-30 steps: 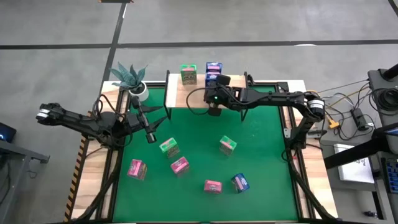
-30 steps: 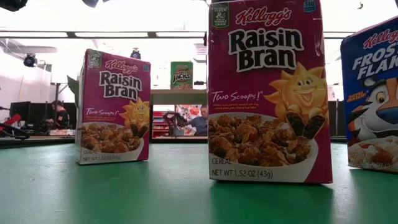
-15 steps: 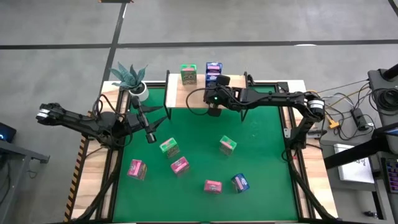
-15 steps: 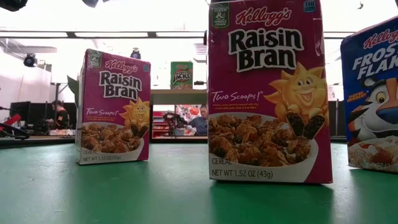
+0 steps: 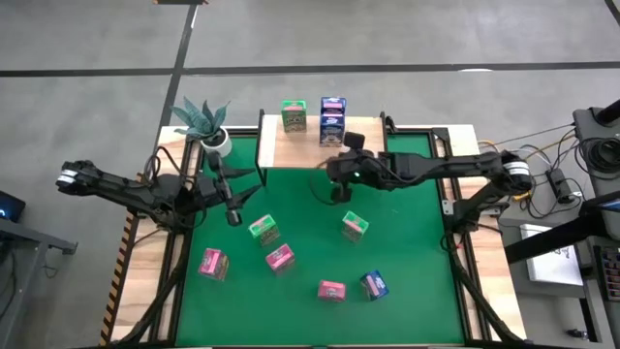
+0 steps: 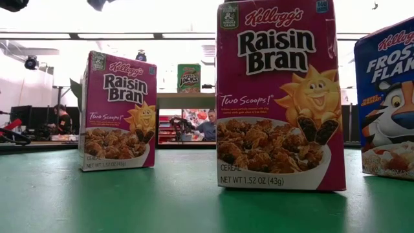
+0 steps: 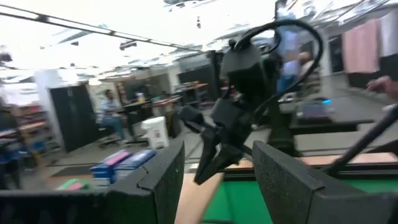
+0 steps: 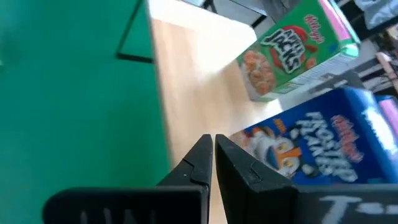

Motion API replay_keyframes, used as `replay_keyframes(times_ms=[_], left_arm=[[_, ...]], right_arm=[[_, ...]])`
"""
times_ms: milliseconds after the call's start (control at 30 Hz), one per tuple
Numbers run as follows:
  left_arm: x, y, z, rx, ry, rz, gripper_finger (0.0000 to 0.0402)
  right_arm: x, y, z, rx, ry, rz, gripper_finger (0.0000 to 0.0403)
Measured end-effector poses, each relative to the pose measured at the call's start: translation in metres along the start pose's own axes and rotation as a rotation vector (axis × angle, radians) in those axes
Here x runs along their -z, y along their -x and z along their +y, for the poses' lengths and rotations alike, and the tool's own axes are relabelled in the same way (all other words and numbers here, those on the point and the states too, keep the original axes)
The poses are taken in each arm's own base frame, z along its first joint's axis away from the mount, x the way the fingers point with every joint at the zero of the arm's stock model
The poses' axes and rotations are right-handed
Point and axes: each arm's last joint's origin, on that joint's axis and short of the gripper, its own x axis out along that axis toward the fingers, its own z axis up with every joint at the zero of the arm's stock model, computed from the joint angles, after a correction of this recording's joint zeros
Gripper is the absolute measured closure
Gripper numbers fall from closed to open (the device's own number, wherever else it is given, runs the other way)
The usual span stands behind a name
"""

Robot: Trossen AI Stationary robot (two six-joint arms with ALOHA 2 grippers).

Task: Stack cereal on shelf
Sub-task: Put the middle pink cereal box on the shelf

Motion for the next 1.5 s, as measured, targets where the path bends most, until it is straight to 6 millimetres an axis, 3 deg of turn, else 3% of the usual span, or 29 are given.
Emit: replay_keyframes(times_ms=[400, 667, 900, 1267, 1500], left_arm=[[0.01, -0.004, -0.009, 0.122, 0.25, 0.069, 0.0229], [0.019, -0.007, -0.018, 0.213, 0.523, 0.163, 0.0229], [0.029, -0.017, -0.043, 0.282, 0.649, 0.288, 0.0229], [0.011, -0.033, -0.103, 0.377, 0.47, 0.786, 0.0229], [0.019, -0.045, -0.131, 0.271, 0.344, 1.073, 0.0223]], right_arm=[[0.033, 0.028, 0.024, 0.02, -0.08, -0.31, 0.0394], [0.05, 0.031, 0.033, 0.007, -0.087, -0.451, 0.0394], [0.053, 0.031, 0.037, -0.013, -0.082, -0.473, 0.0394], [0.053, 0.037, 0.043, -0.034, -0.03, -0.471, 0.0394], [0.052, 0.04, 0.047, -0.048, -0.025, -0.476, 0.0394]])
